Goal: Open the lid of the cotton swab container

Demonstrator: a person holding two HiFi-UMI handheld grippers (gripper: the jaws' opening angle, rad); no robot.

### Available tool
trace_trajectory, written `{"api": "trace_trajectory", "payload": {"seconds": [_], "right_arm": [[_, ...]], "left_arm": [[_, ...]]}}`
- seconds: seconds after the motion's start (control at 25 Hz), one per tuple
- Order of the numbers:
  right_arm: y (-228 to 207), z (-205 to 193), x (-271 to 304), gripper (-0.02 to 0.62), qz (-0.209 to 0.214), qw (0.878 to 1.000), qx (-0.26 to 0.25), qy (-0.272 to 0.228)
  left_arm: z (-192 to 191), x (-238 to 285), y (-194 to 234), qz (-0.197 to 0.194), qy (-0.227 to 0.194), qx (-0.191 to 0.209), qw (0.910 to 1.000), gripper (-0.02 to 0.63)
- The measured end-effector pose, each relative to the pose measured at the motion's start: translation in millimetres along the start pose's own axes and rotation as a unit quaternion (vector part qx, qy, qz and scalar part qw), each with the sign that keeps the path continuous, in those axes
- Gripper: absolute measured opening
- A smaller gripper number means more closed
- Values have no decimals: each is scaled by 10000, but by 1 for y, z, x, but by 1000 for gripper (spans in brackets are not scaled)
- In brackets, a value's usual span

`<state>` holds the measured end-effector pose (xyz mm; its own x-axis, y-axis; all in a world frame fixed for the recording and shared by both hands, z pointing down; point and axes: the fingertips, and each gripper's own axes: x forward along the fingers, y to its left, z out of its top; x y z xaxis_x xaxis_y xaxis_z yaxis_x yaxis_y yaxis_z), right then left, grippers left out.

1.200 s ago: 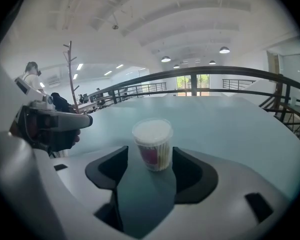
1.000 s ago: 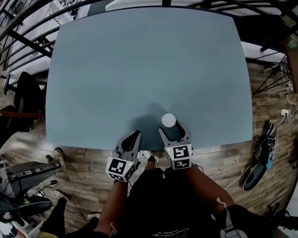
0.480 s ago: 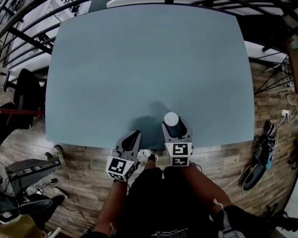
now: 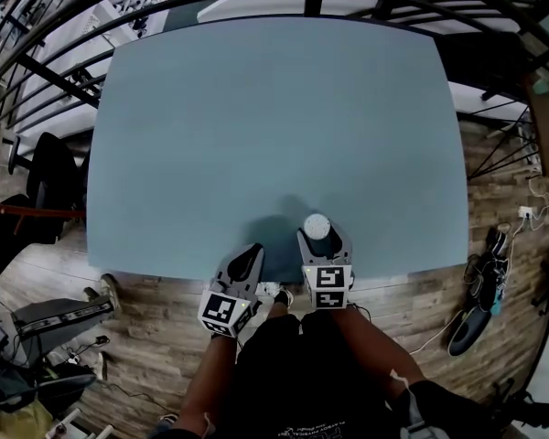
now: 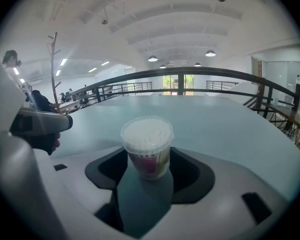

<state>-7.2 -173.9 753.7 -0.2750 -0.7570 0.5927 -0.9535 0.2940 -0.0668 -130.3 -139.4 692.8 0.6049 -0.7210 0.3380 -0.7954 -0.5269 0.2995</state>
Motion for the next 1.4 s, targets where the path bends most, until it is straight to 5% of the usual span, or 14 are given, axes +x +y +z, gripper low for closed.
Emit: {"api": "trace_trajectory", "payload": {"seconds": [0.76,1.4], "right_arm": [[6,28,-10,253,572,9974,-383,-206],[19,113,-56,245,1351,9858,-775,-619]], "left_arm": [[14,5,-8,5,-124,38,9999,11],[100,0,-29,-76,-781,582,9952,11]]}}
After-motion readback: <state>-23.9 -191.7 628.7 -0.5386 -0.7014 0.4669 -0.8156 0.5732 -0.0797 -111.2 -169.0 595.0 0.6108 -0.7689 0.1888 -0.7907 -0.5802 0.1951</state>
